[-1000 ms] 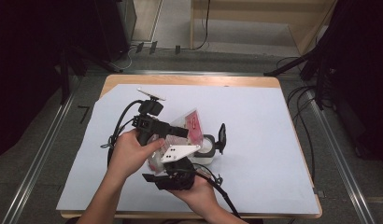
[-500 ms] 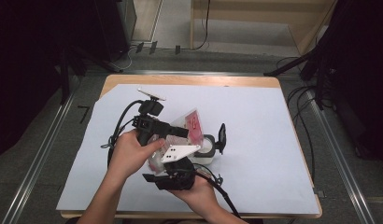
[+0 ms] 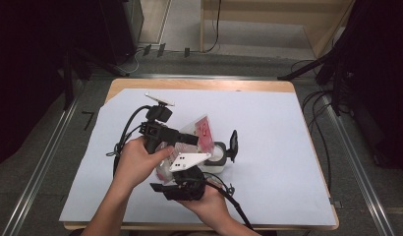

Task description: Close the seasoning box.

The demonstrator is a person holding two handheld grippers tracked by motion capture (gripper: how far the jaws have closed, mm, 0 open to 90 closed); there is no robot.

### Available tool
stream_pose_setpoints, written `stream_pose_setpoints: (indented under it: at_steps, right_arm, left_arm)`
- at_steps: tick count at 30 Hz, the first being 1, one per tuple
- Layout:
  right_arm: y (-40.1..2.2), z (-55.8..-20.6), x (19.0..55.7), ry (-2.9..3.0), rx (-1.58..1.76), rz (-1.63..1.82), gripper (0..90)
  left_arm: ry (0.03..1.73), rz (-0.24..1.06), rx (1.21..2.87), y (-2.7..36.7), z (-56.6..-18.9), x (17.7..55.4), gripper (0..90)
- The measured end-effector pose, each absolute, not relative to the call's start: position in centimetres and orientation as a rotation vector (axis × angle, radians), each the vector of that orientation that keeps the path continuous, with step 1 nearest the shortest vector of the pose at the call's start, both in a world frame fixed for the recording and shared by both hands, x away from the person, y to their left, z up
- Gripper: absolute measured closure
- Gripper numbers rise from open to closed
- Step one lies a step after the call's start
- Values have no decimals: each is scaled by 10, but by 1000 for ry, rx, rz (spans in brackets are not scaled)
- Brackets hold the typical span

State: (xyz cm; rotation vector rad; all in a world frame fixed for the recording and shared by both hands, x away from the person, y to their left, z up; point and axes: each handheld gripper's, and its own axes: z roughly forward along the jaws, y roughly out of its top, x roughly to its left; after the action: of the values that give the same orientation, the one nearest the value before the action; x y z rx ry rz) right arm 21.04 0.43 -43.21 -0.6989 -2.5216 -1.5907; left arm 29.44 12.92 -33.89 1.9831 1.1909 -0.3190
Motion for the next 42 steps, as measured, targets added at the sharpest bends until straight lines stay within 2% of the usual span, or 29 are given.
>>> stream_pose_setpoints:
  at_steps: [42]
  right_arm:
    - [4,-432,210,-2524,-696,-1595,628]
  left_arm:
    - [1196,-311,1983,128,-338,293,715]
